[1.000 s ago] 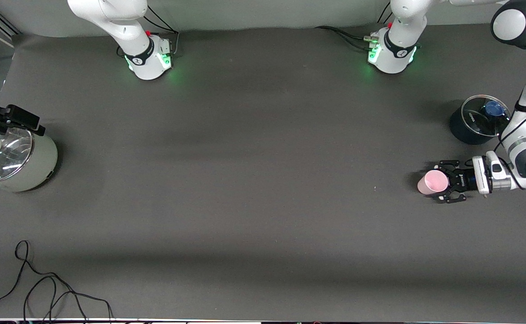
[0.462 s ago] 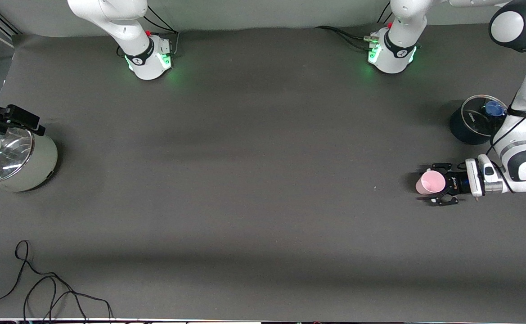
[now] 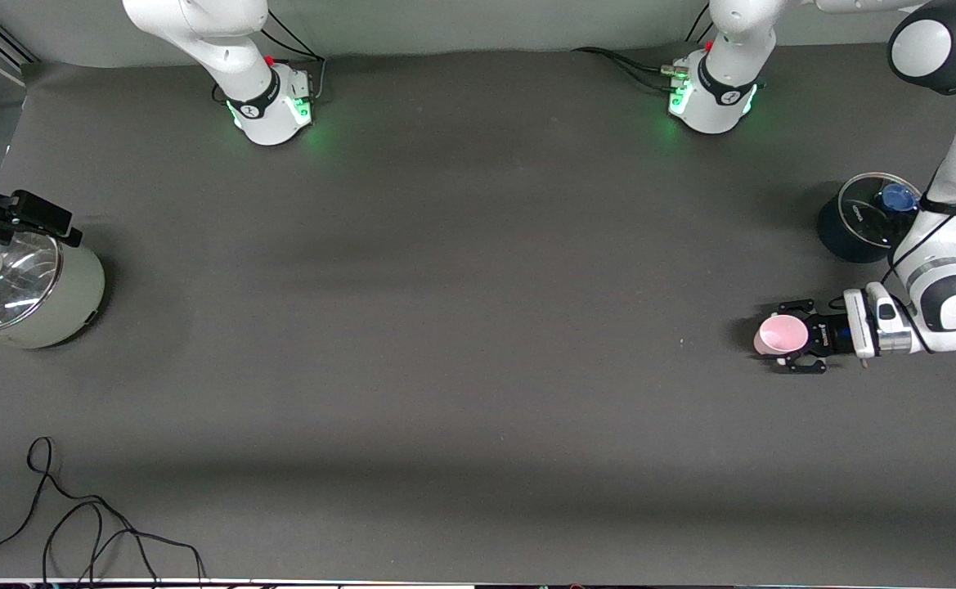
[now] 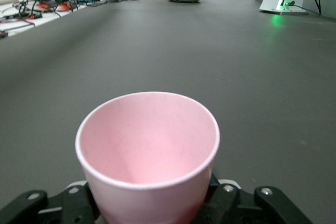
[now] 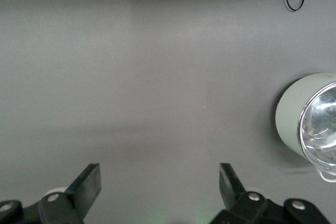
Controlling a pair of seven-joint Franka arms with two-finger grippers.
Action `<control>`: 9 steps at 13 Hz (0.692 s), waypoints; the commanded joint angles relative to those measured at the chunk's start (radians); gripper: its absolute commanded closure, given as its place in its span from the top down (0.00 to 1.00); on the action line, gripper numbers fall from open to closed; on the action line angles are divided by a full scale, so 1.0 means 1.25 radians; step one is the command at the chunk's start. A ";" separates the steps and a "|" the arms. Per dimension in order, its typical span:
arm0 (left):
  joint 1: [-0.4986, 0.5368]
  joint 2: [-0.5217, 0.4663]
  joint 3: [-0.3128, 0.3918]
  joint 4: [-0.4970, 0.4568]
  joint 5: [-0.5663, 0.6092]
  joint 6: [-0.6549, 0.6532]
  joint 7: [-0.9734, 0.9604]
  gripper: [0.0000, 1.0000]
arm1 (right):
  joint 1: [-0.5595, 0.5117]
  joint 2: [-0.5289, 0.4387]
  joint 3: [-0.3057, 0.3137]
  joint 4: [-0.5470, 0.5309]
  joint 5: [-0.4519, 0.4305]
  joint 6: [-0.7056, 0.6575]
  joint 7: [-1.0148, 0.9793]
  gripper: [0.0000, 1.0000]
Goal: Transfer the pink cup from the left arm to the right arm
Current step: 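Close the left gripper around the pink cup's body, then lift the pink cup with the left gripper toward the table middle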
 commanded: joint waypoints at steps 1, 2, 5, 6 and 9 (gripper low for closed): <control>-0.010 0.000 -0.039 0.042 -0.014 0.003 -0.086 0.00 | 0.006 -0.007 -0.004 0.005 -0.003 -0.009 0.011 1.00; -0.021 -0.007 -0.058 0.071 -0.009 0.004 -0.147 0.00 | 0.006 -0.009 -0.004 0.005 -0.003 -0.009 0.011 1.00; -0.096 -0.008 -0.073 0.153 -0.021 0.003 -0.309 0.00 | 0.006 -0.007 -0.004 0.005 -0.003 -0.009 0.012 1.00; -0.111 -0.008 -0.090 0.166 -0.040 0.013 -0.366 0.00 | 0.006 -0.007 -0.004 0.005 -0.003 -0.009 0.012 1.00; -0.137 -0.009 -0.192 0.185 -0.071 0.140 -0.490 0.00 | 0.006 -0.007 -0.002 0.006 -0.002 -0.008 0.014 1.00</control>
